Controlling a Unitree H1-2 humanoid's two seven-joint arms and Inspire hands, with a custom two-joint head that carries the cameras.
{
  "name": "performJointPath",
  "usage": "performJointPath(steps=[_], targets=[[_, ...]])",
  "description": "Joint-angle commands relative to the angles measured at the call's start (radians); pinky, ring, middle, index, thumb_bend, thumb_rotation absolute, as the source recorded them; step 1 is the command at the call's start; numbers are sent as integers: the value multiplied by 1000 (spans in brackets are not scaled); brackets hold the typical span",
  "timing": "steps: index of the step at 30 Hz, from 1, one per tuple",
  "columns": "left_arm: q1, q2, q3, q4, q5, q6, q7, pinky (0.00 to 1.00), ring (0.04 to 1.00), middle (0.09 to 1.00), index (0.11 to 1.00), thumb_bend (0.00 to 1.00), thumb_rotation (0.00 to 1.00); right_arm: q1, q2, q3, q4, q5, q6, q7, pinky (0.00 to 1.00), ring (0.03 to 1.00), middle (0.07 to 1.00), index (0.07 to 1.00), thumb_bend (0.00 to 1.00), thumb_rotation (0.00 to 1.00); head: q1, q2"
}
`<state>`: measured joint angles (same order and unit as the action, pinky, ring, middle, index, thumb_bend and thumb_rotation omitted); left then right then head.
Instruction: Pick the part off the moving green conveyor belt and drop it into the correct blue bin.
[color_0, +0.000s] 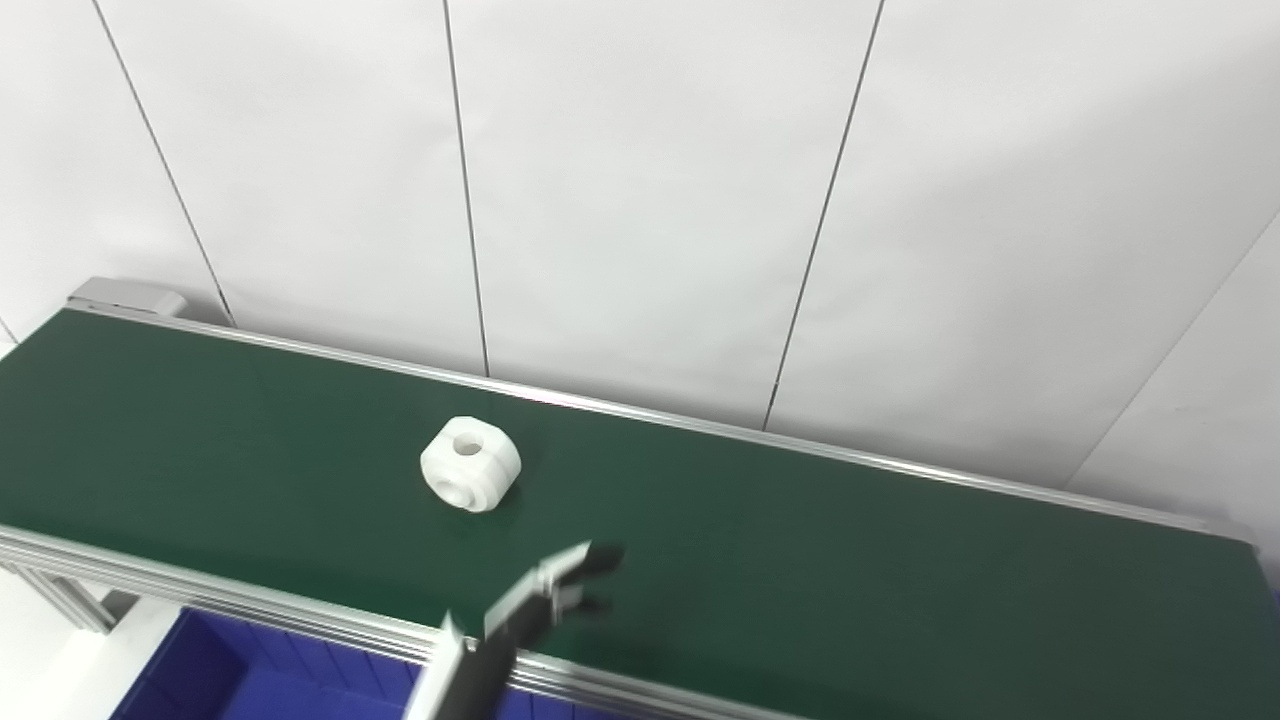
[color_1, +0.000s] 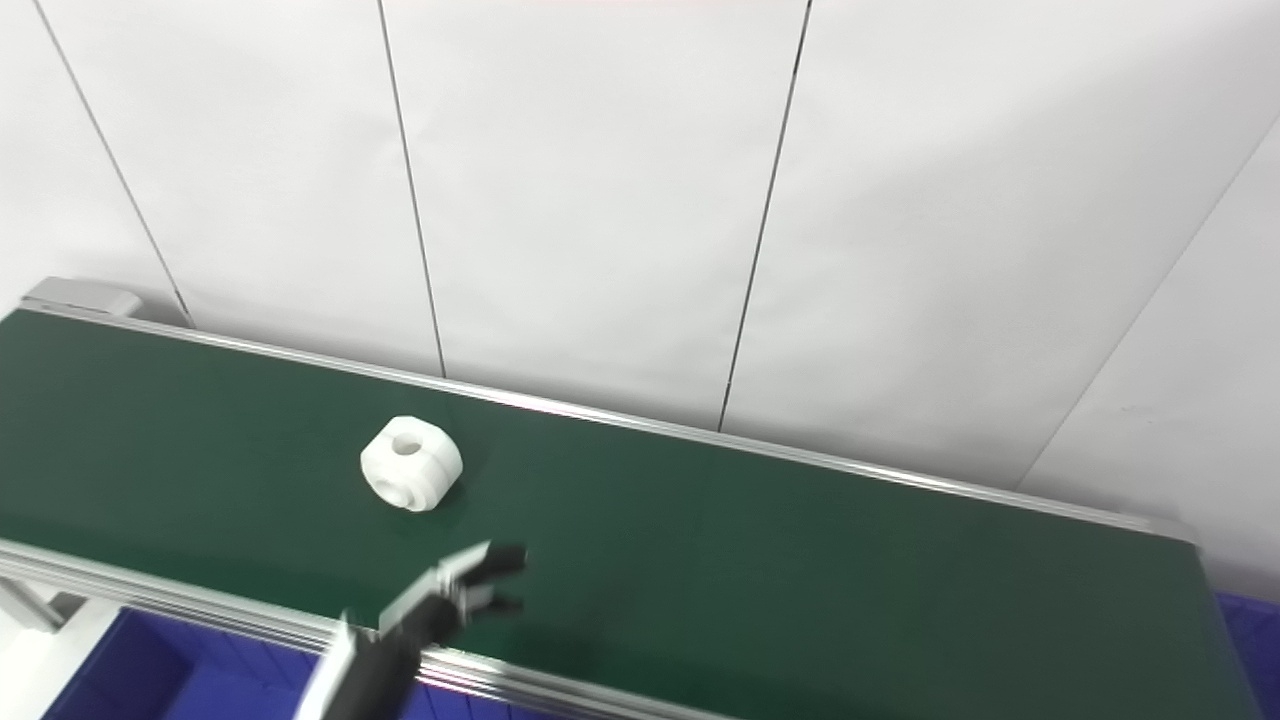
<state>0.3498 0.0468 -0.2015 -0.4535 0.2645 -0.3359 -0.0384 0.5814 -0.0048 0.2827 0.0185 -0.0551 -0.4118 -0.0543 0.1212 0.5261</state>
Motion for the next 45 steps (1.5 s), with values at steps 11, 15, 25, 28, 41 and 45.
performJointPath(steps=[11,15,25,28,41,45], targets=[[-411,315,110,6,302,110,-173,861,891,894,850,1000,229,7,21,23,-42,-19,-58,-3,1000,1000,1000,1000,748,950,-21,10],[-483,362,90,81,410,98,-192,933,939,936,882,1000,196,7,26,28,-42,-17,-57,-9,1000,1000,1000,1000,734,938,-24,14],[-679,435,-12,361,552,31,-200,949,936,951,906,1000,266,3,34,40,-39,-19,-58,-17,1000,1000,1000,1000,730,944,-37,19],[-731,433,-45,477,584,7,-170,947,923,939,899,1000,290,8,38,41,-48,-15,-58,-13,1000,1000,1000,1000,721,944,-40,22],[-809,408,-112,723,606,13,-110,950,929,930,880,1000,307,21,38,53,-62,-20,-57,-14,1000,1000,1000,1000,718,932,-54,36],[-820,411,-124,751,597,28,-133,942,922,924,876,1000,314,25,39,55,-66,-19,-57,-14,1000,1000,1000,1000,719,929,-55,42]])
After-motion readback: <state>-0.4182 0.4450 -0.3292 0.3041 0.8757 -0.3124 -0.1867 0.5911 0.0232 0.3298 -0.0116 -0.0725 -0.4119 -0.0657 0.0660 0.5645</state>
